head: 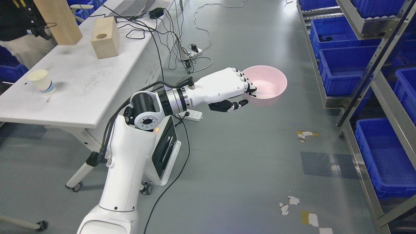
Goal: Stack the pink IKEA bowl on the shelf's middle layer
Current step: 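Hold the pink bowl in the left hand while the robot turns to the other shelf, then lower the pink bowl onto the stack of pink bowls on the tray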
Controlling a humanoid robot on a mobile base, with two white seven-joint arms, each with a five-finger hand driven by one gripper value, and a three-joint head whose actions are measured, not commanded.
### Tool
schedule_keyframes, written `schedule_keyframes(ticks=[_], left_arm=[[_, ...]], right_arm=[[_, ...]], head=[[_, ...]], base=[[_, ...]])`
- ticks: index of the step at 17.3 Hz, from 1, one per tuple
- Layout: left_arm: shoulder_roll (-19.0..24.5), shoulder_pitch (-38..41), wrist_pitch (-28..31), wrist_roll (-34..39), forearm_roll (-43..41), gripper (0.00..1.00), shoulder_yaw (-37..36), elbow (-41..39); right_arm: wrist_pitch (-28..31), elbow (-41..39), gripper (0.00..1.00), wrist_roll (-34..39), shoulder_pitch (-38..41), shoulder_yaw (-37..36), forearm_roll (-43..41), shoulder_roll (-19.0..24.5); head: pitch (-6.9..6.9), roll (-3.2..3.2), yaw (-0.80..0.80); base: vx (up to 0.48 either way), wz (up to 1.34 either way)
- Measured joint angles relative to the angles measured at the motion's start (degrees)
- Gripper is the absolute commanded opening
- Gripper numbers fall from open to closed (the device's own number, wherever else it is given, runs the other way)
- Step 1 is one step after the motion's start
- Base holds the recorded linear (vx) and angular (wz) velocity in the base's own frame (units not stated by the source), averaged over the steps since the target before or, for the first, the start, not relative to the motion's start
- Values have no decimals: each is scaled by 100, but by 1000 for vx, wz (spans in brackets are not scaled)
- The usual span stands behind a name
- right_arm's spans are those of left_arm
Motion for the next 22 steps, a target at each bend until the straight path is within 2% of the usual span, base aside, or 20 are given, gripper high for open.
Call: schedule_keyframes(ticks=[4,8,16,22], left_arm=[[0,-101,0,53,8,3,-1,-2],[0,-304,0,77,16,3,-3,-2],[1,-1366,90,-21,33,4,149,20],[456,-2003,595,-84,-88,4,343,211]], right_arm=[[0,0,100,-28,2,0,0,0],[0,0,100,-32,3,0,0,0],[0,0,100,-63,7,0,0,0],[0,0,100,-40,5,0,0,0]], head=[[0,0,0],[0,0,0],[0,0,0],[0,0,0]], base=[[221,-611],[193,-1274],[121,-1508],[151,-992]])
